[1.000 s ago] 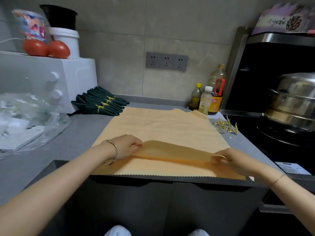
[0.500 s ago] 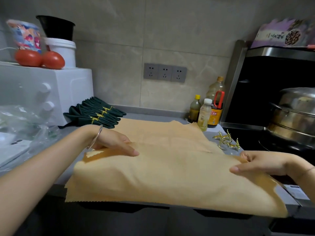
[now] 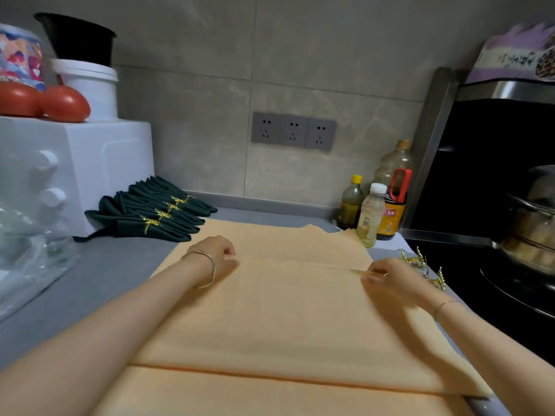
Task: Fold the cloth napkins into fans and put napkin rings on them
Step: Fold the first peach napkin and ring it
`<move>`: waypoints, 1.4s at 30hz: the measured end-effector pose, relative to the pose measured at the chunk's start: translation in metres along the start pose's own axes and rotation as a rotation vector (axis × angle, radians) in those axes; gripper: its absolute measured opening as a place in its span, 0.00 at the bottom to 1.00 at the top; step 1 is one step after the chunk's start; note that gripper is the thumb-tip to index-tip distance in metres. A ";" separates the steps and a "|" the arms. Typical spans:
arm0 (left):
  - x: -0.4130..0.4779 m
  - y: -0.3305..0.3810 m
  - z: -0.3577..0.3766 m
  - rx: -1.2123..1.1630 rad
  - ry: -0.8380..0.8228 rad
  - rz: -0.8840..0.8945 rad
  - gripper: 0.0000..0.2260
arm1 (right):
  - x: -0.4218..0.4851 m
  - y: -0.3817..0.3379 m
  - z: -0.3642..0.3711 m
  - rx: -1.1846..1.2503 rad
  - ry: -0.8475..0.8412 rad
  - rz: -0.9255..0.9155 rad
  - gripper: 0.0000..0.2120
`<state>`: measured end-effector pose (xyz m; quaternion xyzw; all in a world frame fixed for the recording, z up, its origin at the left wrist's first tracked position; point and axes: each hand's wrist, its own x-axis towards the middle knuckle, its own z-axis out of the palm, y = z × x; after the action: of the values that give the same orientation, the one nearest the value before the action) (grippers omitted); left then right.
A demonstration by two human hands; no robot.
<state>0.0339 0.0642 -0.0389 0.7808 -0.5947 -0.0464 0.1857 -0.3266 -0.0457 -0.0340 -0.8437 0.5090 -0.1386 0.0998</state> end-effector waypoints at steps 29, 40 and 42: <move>0.025 0.010 0.032 0.314 0.122 0.009 0.19 | 0.020 -0.026 0.057 -0.073 0.373 -0.032 0.14; -0.084 0.079 0.061 0.220 -0.330 0.088 0.23 | -0.048 -0.133 0.087 0.080 -0.041 -0.143 0.16; -0.091 0.079 0.067 0.254 -0.323 0.071 0.24 | -0.054 -0.135 0.097 0.007 -0.041 -0.157 0.22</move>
<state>-0.0842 0.1172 -0.0870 0.7590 -0.6448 -0.0891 -0.0106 -0.2056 0.0676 -0.0907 -0.8834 0.4385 -0.1303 0.1020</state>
